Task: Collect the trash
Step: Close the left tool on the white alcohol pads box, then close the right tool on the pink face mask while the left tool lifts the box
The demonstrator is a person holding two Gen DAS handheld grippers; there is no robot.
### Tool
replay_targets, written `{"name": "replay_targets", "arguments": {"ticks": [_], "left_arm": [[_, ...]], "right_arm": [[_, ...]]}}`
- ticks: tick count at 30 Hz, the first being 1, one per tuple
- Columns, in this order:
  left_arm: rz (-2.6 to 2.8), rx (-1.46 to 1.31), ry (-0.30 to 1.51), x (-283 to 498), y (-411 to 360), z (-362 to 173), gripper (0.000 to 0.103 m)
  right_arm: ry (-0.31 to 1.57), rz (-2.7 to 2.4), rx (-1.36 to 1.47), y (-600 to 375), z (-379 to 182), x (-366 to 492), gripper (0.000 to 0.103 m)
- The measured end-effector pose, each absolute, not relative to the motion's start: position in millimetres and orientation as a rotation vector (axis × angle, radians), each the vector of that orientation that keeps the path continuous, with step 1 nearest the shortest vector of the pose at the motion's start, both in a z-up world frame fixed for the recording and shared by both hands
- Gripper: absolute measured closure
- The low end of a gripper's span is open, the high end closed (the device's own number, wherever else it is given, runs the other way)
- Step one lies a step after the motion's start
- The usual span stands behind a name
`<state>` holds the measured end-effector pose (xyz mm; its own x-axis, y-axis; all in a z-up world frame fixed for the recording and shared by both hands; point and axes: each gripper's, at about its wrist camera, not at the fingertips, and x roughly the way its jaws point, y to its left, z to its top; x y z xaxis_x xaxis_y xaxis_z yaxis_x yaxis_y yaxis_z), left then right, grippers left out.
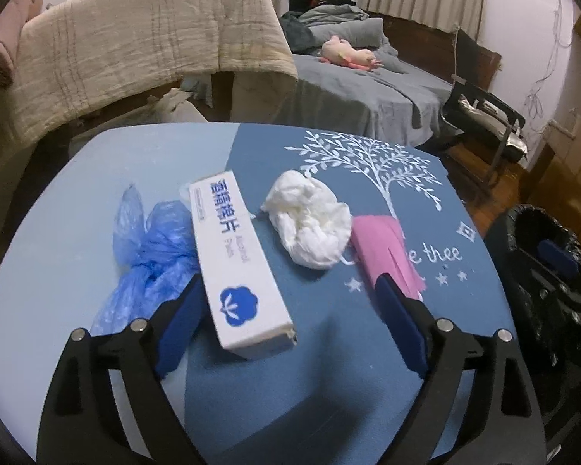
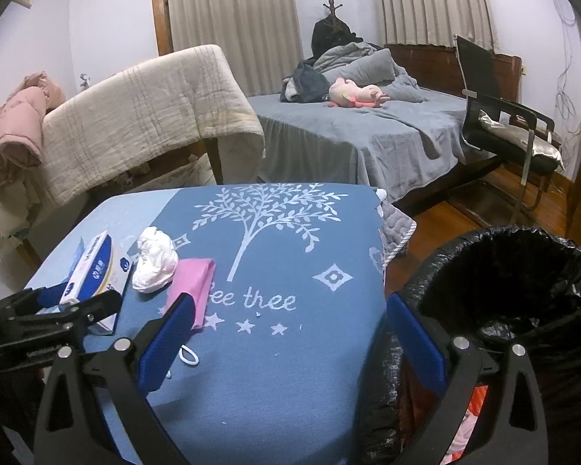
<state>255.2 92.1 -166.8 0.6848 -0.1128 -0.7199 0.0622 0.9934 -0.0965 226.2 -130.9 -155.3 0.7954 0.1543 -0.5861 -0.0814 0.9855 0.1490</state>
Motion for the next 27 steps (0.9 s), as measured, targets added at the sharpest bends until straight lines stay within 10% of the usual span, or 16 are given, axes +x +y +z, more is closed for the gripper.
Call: {"name": "replay_targets", "arguments": {"ticks": [5,10,15,23,27], "left_arm": [[-0.068,-0.057,0.831,261.6,94.3,-176.3,0.023],[-0.043,-0.040,0.833,259.2,94.5,-182.0,0.058],[-0.047,-0.079,0.797,248.2,100.4,-172.5,0.070],[-0.075,-0.060,0.836,232.0,91.8,-180.0,0.070],[-0.072,-0.052,0.849,238.3,89.0,-185.0,0.052]], "right_arm": [[0.640,0.131,0.116,-130.2,-155.0,226.2,0.006],[0.644,0.138,0.116,-127.9,-157.3,227.4,0.006],[0.646,0.150,0.102,-119.7,-156.9,226.8,0.006],[0.649,0.157,0.095,-114.5,-157.8,225.5,0.006],[0.649,0.157,0.092,-114.1,-157.6,226.2,0.006]]}}
